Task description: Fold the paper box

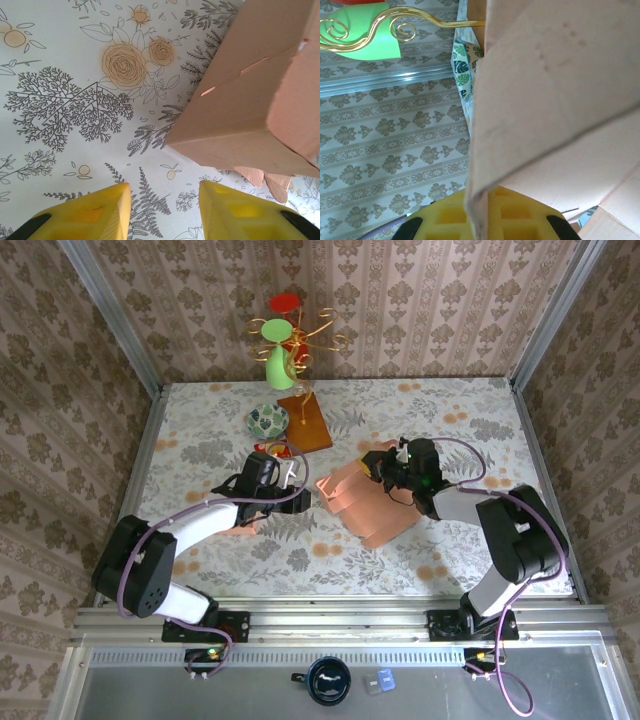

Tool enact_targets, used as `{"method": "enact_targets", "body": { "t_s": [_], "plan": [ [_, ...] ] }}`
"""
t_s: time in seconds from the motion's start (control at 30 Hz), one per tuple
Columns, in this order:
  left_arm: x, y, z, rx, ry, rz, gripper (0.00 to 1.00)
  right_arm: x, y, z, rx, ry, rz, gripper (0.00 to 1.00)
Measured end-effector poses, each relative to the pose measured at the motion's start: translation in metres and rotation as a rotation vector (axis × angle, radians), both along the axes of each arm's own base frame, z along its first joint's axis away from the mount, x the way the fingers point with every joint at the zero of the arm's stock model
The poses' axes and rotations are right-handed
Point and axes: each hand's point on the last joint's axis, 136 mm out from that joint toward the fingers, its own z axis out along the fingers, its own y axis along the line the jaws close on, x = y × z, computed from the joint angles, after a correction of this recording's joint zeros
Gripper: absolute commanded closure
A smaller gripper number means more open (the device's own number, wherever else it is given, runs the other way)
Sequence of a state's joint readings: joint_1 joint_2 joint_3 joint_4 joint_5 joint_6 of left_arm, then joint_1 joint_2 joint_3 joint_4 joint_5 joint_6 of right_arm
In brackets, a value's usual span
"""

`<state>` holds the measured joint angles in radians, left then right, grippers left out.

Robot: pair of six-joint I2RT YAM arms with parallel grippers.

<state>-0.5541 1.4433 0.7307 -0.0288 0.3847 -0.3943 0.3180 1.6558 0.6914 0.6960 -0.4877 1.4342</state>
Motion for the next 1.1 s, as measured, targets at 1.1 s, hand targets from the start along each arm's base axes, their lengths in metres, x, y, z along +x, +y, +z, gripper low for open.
{"method": "enact_targets", "body": {
  "t_s": [1.1],
  "plan": [
    [-0.012, -0.033, -0.016, 0.068, -0.131, -0.242, 0.56, -0.001, -0.001, -0.017, 0.063, -0.009, 0.042, 1.0]
  ]
}}
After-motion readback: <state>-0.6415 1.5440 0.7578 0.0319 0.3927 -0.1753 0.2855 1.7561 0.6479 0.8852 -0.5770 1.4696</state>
